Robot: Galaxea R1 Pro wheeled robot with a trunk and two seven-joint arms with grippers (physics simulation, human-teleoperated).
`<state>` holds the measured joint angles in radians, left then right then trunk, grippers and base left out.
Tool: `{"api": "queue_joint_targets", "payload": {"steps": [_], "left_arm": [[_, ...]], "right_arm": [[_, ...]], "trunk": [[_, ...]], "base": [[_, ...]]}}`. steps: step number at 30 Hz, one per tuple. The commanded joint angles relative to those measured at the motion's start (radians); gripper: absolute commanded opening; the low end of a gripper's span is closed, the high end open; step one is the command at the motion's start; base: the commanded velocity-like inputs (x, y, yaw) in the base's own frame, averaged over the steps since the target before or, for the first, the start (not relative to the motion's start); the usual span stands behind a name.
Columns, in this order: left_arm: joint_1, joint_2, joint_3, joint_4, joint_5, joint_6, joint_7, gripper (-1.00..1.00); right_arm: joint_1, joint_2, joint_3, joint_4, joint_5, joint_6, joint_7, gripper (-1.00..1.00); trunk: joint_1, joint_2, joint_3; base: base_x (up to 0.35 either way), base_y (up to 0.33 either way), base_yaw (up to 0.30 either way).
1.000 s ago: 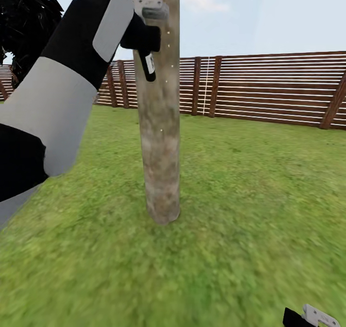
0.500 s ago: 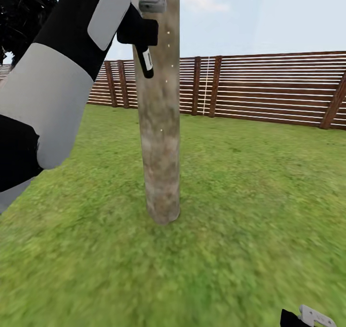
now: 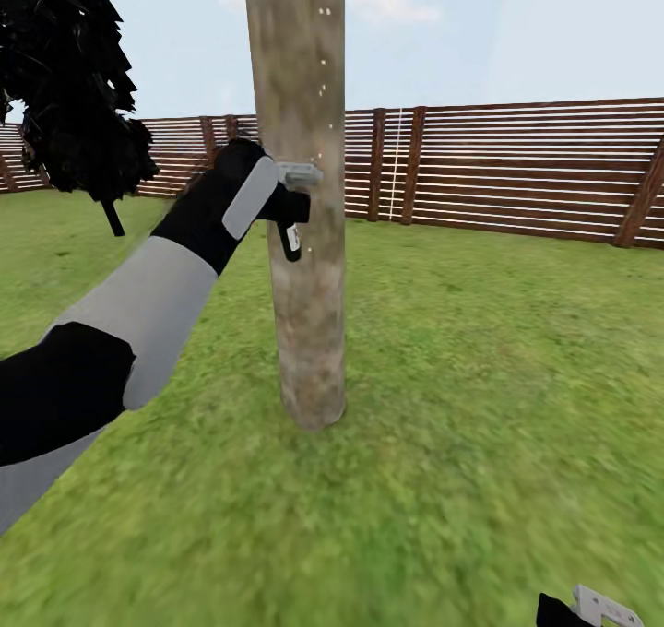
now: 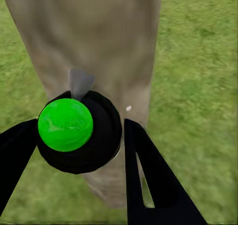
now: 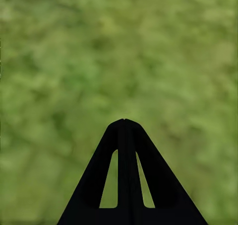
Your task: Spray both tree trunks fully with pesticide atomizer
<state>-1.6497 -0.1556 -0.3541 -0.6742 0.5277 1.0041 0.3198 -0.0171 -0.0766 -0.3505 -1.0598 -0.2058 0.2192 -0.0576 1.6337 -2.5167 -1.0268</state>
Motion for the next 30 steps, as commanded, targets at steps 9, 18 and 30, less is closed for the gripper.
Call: {"api": "queue_joint_targets", "payload": {"steps": [9, 18, 30], "left_arm": [[0.242, 0.004, -0.011, -0.175, -0.001, 0.001, 0.010, -1.00], [0.463, 0.007, -0.017, -0.324, -0.003, -0.001, 0.010, -1.00], [0.685, 0.022, -0.019, -0.402, -0.006, -0.003, 0.002, -1.00]], "right_arm": [[0.000, 0.000, 0.002, 0.000, -0.010, 0.005, -0.005, -1.00], [0.000, 0.001, 0.002, 0.001, -0.010, 0.005, -0.004, -1.00], [0.000, 0.003, 0.002, 0.001, -0.011, 0.005, -0.004, -1.00]], "trunk": [[0.000, -0.001, -0.001], [0.000, -0.001, -0.001], [0.000, -0.001, -0.001]], "base": [[0.000, 0.000, 0.000], [0.000, 0.000, 0.000], [-0.029, 0.033, 0.000]]}}
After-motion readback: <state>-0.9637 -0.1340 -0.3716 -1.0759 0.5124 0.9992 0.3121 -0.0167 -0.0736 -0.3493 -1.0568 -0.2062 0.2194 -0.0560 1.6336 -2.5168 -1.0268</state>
